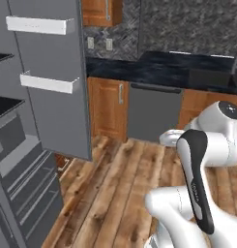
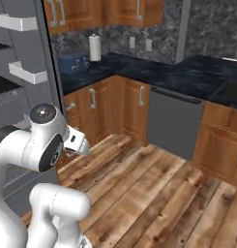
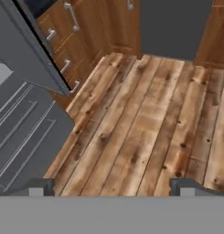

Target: Take a sugar cube from the saucer and place it inside the coffee. Then, grab milk from the fridge and place it next to the coffee on the counter to sweeten the coffee.

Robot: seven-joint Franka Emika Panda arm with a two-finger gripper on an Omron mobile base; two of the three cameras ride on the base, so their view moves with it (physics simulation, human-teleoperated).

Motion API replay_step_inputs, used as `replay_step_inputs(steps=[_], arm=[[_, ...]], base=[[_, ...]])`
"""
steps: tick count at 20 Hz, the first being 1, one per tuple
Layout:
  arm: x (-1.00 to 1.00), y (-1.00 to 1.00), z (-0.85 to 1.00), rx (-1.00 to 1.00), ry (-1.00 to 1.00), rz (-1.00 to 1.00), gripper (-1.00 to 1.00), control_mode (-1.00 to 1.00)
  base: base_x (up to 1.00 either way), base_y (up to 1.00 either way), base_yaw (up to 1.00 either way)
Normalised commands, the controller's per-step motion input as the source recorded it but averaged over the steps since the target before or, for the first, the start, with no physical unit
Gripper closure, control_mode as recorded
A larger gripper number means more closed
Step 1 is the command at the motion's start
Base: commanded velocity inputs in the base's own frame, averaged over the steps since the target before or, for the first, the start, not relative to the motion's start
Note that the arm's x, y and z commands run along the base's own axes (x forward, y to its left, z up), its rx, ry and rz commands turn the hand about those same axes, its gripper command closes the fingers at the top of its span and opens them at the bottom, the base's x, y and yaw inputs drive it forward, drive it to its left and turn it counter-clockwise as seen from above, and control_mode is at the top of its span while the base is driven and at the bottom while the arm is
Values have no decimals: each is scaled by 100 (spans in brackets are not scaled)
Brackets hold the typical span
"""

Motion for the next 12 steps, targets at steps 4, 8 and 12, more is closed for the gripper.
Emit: replay_step_inputs(steps=[4, 8, 12], arm=[[0, 0, 0, 0, 0, 0, -100, 100], [0, 0, 0, 0, 0, 0, -100, 100], [0, 0, 0, 0, 0, 0, -100, 100]], base=[[22, -7, 87], [39, -24, 83], [49, -58, 74]])
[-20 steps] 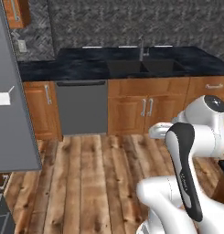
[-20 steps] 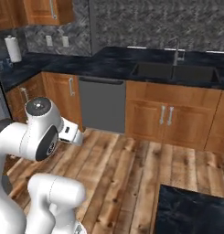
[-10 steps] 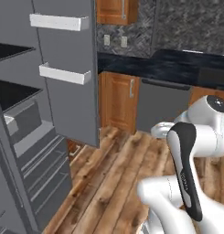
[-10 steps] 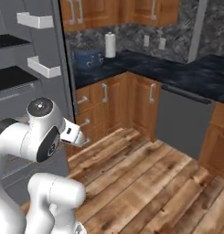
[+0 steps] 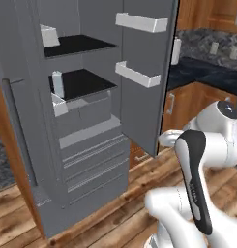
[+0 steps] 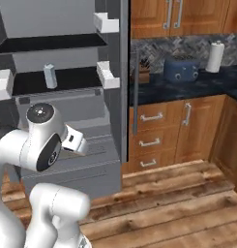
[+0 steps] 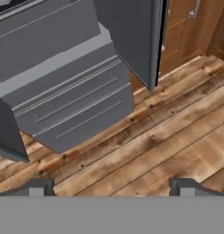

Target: Take a sugar cube from the saucer and place it inside the coffee. Then, grab milk from the fridge and place it next to the coffee on the counter to sweeten the coffee.

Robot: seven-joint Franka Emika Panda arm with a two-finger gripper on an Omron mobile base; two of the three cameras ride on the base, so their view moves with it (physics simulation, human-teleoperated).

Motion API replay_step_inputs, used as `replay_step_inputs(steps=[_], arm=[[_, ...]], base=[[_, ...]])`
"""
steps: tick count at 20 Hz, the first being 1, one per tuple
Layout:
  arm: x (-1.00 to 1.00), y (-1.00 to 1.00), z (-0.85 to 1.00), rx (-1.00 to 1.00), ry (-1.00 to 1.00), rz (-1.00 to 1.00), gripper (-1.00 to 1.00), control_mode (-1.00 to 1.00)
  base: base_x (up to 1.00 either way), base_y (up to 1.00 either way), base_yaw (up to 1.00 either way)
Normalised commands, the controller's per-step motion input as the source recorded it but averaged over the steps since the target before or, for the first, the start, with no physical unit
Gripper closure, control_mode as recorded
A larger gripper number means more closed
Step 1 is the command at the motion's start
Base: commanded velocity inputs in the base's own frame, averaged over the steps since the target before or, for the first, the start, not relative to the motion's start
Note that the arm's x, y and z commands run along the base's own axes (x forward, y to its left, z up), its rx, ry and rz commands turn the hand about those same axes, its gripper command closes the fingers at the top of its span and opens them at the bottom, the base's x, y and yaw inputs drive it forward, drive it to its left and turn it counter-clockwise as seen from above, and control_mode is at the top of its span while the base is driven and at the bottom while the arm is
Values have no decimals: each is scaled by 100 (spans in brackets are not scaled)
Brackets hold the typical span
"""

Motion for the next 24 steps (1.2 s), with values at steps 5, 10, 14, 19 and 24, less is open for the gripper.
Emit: replay_step_inputs(steps=[5, 10, 14, 19, 24], arm=[[0, 0, 0, 0, 0, 0, -100, 100], [0, 0, 0, 0, 0, 0, -100, 100], [0, 0, 0, 0, 0, 0, -100, 100], [0, 0, 0, 0, 0, 0, -100, 100], [0, 0, 0, 0, 0, 0, -100, 100]], base=[[60, -44, 64], [69, -1, 44], [64, 0, 26], [55, 1, 10], [58, 22, 6]])
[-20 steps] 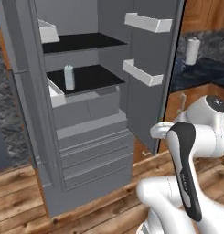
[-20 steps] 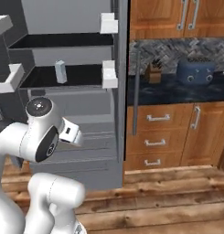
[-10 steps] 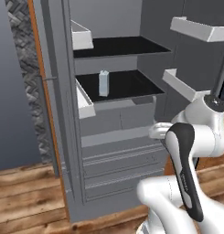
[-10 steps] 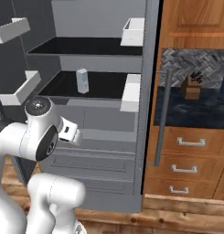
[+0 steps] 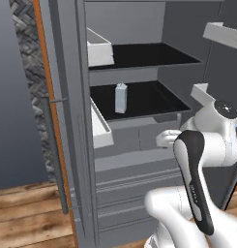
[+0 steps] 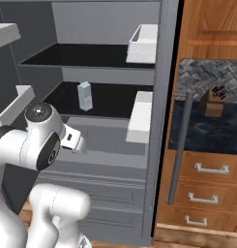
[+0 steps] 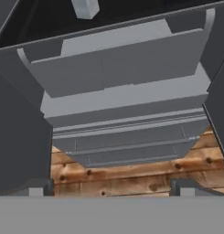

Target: Take a sugar cube from the saucer and place it inside the coffee. Then, grab milk from the fridge and place it next to the coffee on the counter to sweeten the coffee.

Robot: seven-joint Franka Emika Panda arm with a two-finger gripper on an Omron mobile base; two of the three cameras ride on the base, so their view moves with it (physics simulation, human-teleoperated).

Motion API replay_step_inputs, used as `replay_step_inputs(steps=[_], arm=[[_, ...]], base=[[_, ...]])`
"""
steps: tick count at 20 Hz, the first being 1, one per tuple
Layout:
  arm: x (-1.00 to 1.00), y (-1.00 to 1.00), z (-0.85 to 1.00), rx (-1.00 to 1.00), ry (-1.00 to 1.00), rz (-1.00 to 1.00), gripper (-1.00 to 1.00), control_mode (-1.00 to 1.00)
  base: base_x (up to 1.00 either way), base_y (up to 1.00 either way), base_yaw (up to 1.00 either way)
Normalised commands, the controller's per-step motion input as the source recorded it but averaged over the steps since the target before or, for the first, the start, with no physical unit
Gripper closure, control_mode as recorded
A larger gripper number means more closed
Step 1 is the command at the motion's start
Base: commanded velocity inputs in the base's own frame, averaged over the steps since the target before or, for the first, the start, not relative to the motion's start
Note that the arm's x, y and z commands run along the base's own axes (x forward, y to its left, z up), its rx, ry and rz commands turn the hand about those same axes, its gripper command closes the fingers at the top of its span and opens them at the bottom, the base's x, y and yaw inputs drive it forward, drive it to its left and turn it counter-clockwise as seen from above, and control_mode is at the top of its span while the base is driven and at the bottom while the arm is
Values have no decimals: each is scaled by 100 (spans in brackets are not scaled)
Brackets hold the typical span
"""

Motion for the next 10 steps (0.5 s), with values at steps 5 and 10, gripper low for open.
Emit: replay_step_inputs(steps=[5, 10], arm=[[0, 0, 0, 0, 0, 0, -100, 100], [0, 0, 0, 0, 0, 0, -100, 100]], base=[[55, 19, 5], [44, 25, 3]])
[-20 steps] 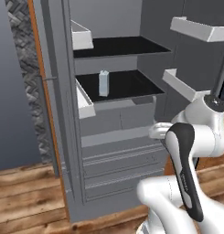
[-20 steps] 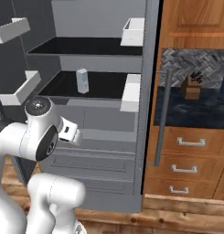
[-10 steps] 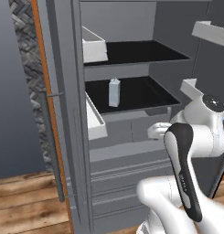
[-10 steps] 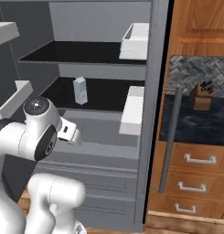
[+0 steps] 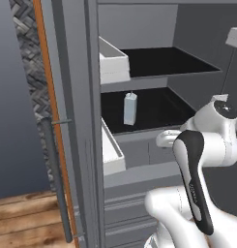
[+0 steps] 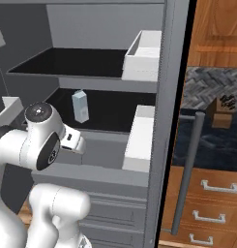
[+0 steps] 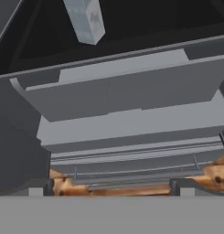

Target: Take a sugar cube from the saucer and place it inside the coffee. Then, grab milk from the fridge and place it next to the coffee on the counter to sweeten the coffee.

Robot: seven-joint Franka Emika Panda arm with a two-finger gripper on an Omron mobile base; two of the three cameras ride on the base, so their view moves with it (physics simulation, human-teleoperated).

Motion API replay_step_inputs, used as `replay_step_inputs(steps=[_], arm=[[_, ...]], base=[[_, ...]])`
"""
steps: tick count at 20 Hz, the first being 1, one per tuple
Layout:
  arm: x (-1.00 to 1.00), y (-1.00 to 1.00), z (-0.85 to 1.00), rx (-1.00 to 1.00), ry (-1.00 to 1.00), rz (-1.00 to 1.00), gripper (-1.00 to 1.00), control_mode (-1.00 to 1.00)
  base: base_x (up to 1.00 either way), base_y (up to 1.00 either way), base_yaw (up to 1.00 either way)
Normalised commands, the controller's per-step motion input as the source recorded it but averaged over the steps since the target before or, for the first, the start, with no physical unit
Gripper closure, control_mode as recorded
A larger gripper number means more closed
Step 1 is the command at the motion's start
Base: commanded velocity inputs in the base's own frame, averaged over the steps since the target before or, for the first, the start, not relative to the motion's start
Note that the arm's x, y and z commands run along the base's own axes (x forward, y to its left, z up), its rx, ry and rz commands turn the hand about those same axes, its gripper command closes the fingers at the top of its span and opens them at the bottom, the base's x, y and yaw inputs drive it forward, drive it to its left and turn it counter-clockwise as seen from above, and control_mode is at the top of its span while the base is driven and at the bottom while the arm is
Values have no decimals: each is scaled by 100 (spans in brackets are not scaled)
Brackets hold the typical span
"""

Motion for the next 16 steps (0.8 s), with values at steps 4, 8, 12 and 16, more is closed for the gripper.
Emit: replay_step_inputs(steps=[4, 8, 12, 16], arm=[[0, 0, 0, 0, 0, 0, -100, 100], [0, 0, 0, 0, 0, 0, -100, 100], [0, 0, 0, 0, 0, 0, -100, 100], [22, 6, 20, -1, -1, 0, -100, -100]], base=[[26, 35, 1], [0, 32, 3], [15, 4, 0], [17, 6, 0]])
